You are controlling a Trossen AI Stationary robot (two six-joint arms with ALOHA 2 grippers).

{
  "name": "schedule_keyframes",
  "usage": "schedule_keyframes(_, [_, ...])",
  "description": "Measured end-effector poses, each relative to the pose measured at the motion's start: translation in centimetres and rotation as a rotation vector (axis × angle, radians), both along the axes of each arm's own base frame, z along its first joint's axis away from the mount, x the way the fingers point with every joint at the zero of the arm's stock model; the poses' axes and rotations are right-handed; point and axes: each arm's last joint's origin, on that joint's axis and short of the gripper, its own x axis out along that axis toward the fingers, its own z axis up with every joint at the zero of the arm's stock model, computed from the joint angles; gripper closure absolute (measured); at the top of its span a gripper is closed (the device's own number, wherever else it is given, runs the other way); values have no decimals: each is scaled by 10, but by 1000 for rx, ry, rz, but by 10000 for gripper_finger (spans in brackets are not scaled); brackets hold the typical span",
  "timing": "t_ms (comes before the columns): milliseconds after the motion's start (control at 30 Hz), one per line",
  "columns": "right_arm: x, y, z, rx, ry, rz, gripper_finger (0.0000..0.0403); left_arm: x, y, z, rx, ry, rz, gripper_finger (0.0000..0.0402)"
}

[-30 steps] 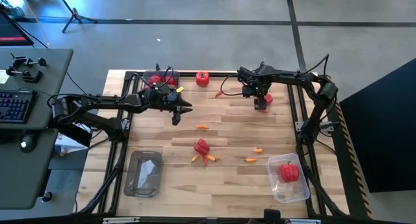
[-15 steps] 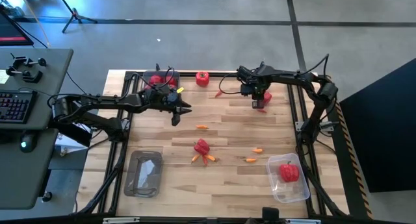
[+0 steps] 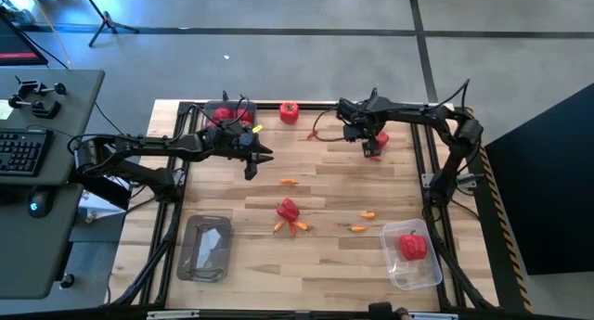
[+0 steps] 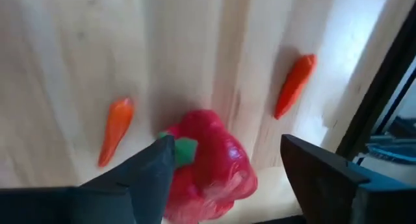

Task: Sort produce into baskets
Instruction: Put the red bell pepper into the transparent bin

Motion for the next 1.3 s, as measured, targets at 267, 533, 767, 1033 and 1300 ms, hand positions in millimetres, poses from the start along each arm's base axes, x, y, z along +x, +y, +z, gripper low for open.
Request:
schedule_keyframes(267, [1,22,1,110,24,146,159,0,0,0,0,2,1,307])
schedule_keyframes(533, [-7,21,-19,109,36,212,261,0,0,0,2,3,4,307])
schedule_keyframes(767, [-11,14,-27,67,24,204,359,0,0,0,3,4,11,307])
schedule_keyframes(1033, [-4,12,-19,57,-34,138,397,0,0,0,2,4,12,307])
schedule_keyframes(1300, [20,21,27,140,-213,-95,401,0,0,0,-5,4,16,307])
